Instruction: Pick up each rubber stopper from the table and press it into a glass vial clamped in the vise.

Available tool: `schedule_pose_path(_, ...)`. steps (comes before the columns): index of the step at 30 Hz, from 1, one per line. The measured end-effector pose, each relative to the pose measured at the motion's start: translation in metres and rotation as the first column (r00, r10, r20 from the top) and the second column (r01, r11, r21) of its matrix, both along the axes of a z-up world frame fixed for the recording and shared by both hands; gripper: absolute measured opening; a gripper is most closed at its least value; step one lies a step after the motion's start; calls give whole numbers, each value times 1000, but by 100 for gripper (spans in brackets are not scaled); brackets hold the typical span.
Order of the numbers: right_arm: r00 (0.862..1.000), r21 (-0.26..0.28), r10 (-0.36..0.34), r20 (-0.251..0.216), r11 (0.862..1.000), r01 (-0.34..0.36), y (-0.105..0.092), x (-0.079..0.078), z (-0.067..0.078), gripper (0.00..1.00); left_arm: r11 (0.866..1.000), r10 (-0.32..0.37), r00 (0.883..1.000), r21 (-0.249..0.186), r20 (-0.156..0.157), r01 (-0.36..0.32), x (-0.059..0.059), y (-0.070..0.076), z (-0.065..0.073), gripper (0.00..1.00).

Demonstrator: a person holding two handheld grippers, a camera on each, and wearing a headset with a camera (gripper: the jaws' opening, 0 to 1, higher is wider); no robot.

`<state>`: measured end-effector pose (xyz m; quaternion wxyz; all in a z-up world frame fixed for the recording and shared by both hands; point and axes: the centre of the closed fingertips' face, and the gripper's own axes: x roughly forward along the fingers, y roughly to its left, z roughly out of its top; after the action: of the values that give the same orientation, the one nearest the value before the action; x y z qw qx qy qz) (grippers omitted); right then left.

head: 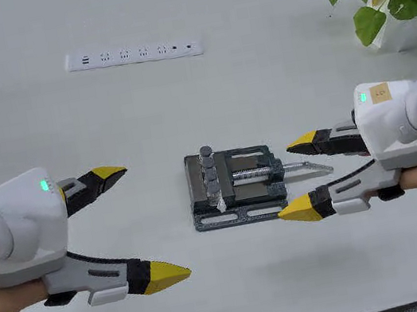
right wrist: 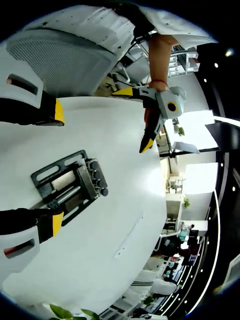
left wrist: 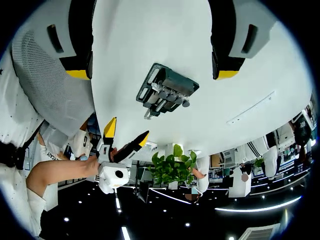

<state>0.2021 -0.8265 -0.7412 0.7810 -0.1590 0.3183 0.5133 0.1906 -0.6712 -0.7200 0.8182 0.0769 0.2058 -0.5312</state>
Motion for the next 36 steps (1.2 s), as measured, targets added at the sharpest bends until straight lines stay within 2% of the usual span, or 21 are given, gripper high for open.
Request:
schedule_pose_path(7, 999, 64, -52, 12, 997, 51, -10, -6, -3, 76, 1000, 5, 1000, 10, -4, -5, -1, 2, -5, 99)
schedule_pose_path(11, 998, 88, -60, 22, 994, 58, -12, -11, -5, 81, 1000, 7, 1000, 15, -9, -7, -1, 3, -10, 99)
schedule_pose_path(12, 998, 95, -63, 22, 994, 61, -13, -12, -7, 83, 1000, 4, 1000, 21, -20, -4, -1, 4, -13, 99)
schedule_pose_path(16, 996, 118, -79, 29, 990, 75, -16, -14, -10, 85, 1000, 8, 1000, 24, -20, -8, 0, 4, -15, 99)
schedule_pose_path(24, 995, 116, -94, 14, 989, 92, -22, -18, -18, 87, 999, 15, 1000, 28, -25, -14, 0, 5, -17, 99)
schedule_pose_path(36, 995, 132, -98, 15, 987, 95, -21, -20, -17, 89, 999, 18, 999, 30, -28, -17, -1, 10, -20, 99)
